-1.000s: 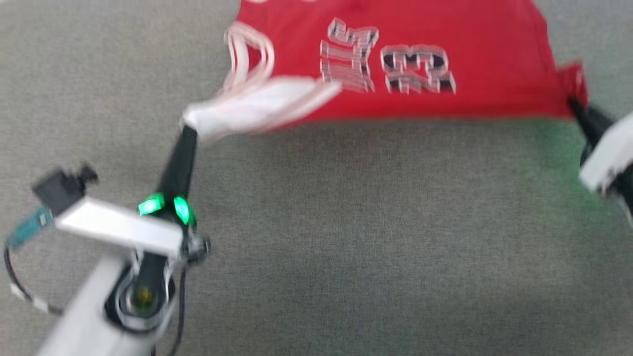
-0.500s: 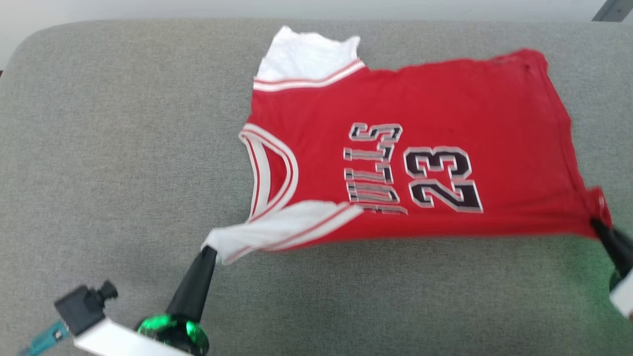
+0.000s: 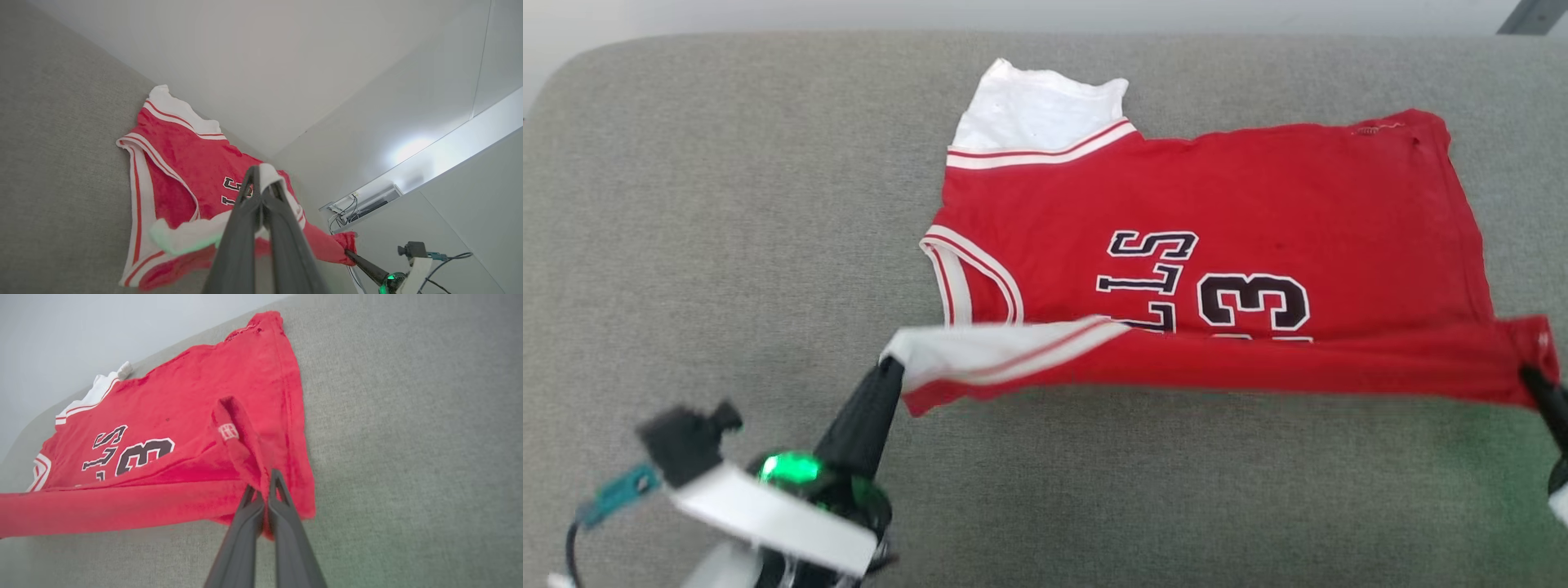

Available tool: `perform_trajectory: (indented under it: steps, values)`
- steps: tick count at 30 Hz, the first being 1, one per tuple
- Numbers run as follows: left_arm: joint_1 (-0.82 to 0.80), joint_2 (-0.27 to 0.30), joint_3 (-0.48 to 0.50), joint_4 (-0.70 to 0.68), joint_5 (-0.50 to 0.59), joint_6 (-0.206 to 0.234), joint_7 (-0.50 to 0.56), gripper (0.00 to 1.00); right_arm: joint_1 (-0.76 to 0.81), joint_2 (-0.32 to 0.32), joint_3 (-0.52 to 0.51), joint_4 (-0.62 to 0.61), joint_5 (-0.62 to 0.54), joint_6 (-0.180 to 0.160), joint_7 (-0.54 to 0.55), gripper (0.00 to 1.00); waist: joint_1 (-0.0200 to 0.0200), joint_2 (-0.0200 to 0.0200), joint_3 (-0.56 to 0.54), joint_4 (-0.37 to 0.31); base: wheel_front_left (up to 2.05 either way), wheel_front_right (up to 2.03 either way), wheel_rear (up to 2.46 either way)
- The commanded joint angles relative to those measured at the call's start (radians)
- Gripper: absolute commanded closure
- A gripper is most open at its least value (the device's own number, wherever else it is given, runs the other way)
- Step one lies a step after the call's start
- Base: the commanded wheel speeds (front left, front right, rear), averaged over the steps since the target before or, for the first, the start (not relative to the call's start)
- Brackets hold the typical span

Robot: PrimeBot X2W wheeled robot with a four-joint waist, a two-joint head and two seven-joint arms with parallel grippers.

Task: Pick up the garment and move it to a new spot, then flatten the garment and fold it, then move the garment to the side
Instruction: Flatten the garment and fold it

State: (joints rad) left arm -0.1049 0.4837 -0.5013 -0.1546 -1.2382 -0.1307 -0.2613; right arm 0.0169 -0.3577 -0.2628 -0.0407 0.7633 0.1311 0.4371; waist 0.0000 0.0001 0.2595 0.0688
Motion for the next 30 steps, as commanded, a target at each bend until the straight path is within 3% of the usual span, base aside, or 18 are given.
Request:
perform_trajectory:
  steps: [1, 14, 21, 22, 23, 24, 25, 26, 27, 28, 30]
  values:
    - [-0.052, 0.000, -0.014, 0.029, 0.003, 0.001, -0.005, 1.00, -0.039, 0.006, -0.006, 0.006, -0.008, -0.001, 0.014, 1.00, 0.0000, -0.0001, 0.009, -0.007, 0.00, 0.00, 0.00]
    - [-0.349, -0.089, -0.083, 0.353, -0.011, 0.001, -0.005, 1.00, -0.275, 0.009, 0.052, 0.204, -0.029, -0.001, 0.009, 1.00, 0.0000, -0.0001, 0.141, -0.028, 0.00, 0.00, 0.00]
    - [-0.429, -0.088, -0.149, 0.497, 0.052, 0.001, -0.004, 0.98, -0.295, -0.010, 0.108, 0.287, -0.027, -0.002, -0.038, 1.00, 0.0000, -0.0001, 0.176, -0.026, 0.00, 0.00, 0.00]
    - [-0.432, -0.090, -0.149, 0.508, 0.061, 0.001, -0.004, 0.86, -0.296, -0.012, 0.114, 0.295, -0.025, -0.002, -0.047, 1.00, 0.0000, -0.0001, 0.177, -0.026, 0.00, 0.00, 0.00]
    - [-0.434, -0.091, -0.146, 0.516, 0.075, 0.002, -0.004, 0.66, -0.297, -0.015, 0.120, 0.304, -0.019, -0.002, -0.054, 1.00, 0.0000, -0.0001, 0.175, -0.027, 0.00, 0.00, 0.00]
    - [-0.434, -0.091, -0.146, 0.516, 0.075, 0.002, -0.004, 0.66, -0.297, -0.015, 0.120, 0.304, -0.019, -0.002, -0.054, 1.00, 0.0000, -0.0001, 0.175, -0.027, 0.00, 0.00, 0.00]
    - [-0.435, -0.090, -0.144, 0.520, 0.091, 0.002, -0.004, 0.53, -0.296, -0.016, 0.125, 0.311, -0.015, -0.003, -0.063, 0.97, 0.0000, -0.0001, 0.172, -0.026, 0.00, 0.00, 0.00]
    - [-0.440, -0.086, -0.139, 0.521, 0.113, 0.002, -0.004, 0.18, -0.294, -0.016, 0.129, 0.314, -0.015, -0.003, -0.071, 0.60, 0.0000, -0.0001, 0.168, -0.025, 0.00, 0.00, 0.00]
    - [-0.447, -0.081, -0.134, 0.517, 0.129, 0.002, -0.004, 0.00, -0.291, -0.018, 0.133, 0.316, -0.011, -0.003, -0.081, 0.54, 0.0000, -0.0001, 0.162, -0.025, 0.00, 0.00, 0.00]
    - [-0.454, -0.075, -0.131, 0.509, 0.155, 0.002, -0.004, 0.00, -0.287, -0.021, 0.136, 0.316, -0.012, -0.003, -0.094, 0.00, 0.0000, -0.0001, 0.156, -0.024, 0.00, 0.00, 0.00]
    - [-0.469, -0.056, -0.118, 0.491, 0.208, 0.002, -0.004, 0.00, -0.277, -0.033, 0.142, 0.311, -0.020, -0.003, -0.116, 0.00, 0.0000, -0.0001, 0.141, -0.022, 0.00, 0.00, 0.00]
